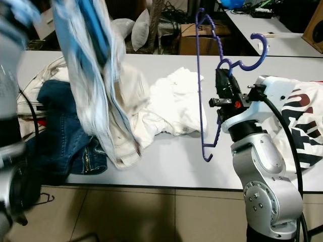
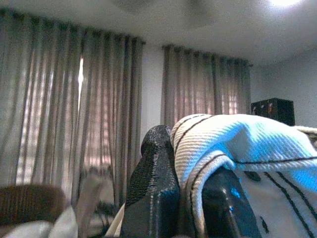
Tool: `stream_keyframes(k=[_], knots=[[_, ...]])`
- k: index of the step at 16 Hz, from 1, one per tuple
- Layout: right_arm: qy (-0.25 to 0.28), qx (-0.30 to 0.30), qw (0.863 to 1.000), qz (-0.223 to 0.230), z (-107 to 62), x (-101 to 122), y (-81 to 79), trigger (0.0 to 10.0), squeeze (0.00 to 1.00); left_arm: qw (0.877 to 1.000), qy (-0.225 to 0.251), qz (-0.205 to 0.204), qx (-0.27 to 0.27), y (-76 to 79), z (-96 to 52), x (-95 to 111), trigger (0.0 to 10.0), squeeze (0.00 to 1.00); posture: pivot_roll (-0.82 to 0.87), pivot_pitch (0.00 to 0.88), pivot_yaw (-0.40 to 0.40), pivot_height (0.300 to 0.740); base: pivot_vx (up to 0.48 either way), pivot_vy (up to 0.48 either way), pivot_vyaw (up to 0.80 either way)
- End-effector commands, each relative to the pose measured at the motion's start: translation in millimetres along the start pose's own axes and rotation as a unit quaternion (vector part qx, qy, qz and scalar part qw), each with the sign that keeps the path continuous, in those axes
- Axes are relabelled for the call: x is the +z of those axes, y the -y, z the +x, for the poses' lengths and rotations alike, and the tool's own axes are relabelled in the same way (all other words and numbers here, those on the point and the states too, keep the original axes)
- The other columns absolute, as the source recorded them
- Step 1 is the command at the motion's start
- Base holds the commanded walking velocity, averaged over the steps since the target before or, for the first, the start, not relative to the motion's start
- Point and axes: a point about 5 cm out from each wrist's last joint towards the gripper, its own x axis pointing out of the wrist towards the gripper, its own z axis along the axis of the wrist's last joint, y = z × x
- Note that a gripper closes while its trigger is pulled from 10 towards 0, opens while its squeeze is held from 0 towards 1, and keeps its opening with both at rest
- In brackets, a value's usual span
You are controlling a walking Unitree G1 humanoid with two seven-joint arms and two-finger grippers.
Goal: Hang hanger
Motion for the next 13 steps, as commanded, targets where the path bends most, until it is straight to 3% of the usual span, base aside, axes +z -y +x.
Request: stream_keyframes(k=[1,3,7,13], knots=[[0.005,0.017,1.000,0.005,-2.9,2.0,-6.2,10.0,0.00,1.000,-0.003,0.005,0.004,4.4,-6.6,0.6,10.0,0.00,0.04,0.000,0.035,0.740,0.000,0.000,0.00],[-0.006,0.022,1.000,0.009,-4.3,-2.9,-8.2,10.0,0.00,0.998,-0.054,0.026,-0.007,13.0,-24.6,-25.2,10.0,0.00,0.03,0.000,0.033,0.740,0.000,0.000,0.00],[-0.017,0.028,0.999,0.009,-5.2,-6.6,-10.3,10.0,0.00,0.993,-0.118,0.012,-0.010,30.9,-52.0,-60.7,10.0,0.00,0.03,0.000,0.027,0.740,0.000,0.000,0.00],[-0.025,0.036,0.999,0.008,-5.0,-9.0,-12.6,10.0,0.00,0.991,-0.135,0.020,-0.001,35.3,-60.7,-67.5,10.0,0.00,0.03,0.000,0.021,0.740,-0.042,0.000,0.00]])
